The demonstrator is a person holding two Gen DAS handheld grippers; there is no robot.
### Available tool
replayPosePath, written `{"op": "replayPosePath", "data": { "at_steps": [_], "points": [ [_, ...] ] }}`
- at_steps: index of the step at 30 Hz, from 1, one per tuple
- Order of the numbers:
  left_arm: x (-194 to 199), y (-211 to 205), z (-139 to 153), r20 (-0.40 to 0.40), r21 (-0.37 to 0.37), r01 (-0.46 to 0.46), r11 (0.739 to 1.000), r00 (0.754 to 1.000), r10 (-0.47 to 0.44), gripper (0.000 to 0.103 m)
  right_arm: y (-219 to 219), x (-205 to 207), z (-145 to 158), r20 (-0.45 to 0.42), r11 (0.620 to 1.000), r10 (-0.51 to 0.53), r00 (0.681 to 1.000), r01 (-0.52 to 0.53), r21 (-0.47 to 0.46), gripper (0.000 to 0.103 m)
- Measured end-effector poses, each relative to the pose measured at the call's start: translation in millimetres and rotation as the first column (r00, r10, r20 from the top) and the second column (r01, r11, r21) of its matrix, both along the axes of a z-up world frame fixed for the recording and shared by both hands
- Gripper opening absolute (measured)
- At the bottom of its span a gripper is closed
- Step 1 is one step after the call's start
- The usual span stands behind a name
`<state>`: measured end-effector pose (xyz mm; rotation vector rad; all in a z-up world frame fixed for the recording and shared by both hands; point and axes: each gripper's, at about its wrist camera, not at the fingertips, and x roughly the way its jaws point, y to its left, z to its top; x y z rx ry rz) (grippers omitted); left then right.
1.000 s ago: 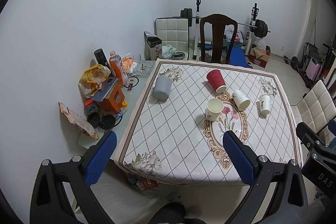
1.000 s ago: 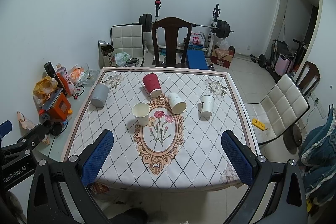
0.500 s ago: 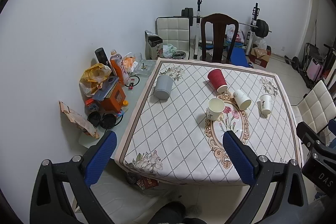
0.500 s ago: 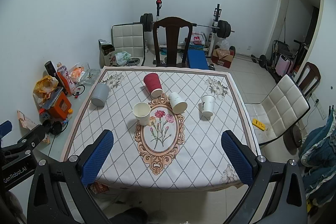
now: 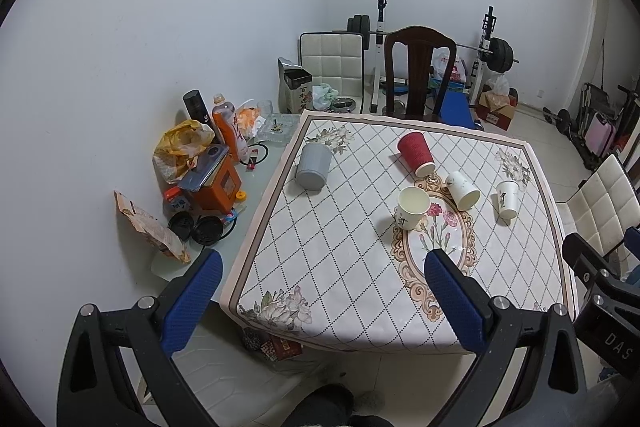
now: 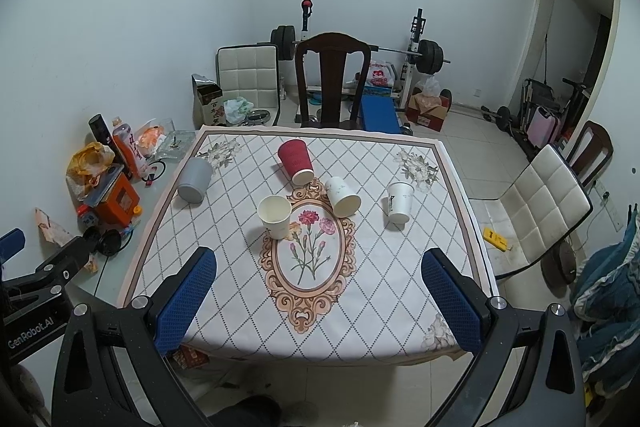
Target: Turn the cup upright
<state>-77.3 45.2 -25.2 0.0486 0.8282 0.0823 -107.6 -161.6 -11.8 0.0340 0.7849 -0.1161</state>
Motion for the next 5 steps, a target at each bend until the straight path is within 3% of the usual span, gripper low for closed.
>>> {"op": "replayPosePath", "data": {
  "at_steps": [5],
  "points": [
    [-3.6, -0.1, 0.4, 0.002, -0.005, 0.0, 1.0, 1.0, 0.0, 0.103, 1.4, -1.2, 0.9, 0.001, 1.0, 0.007, 1.0, -0.007, 0.001, 0.103]
  ]
}}
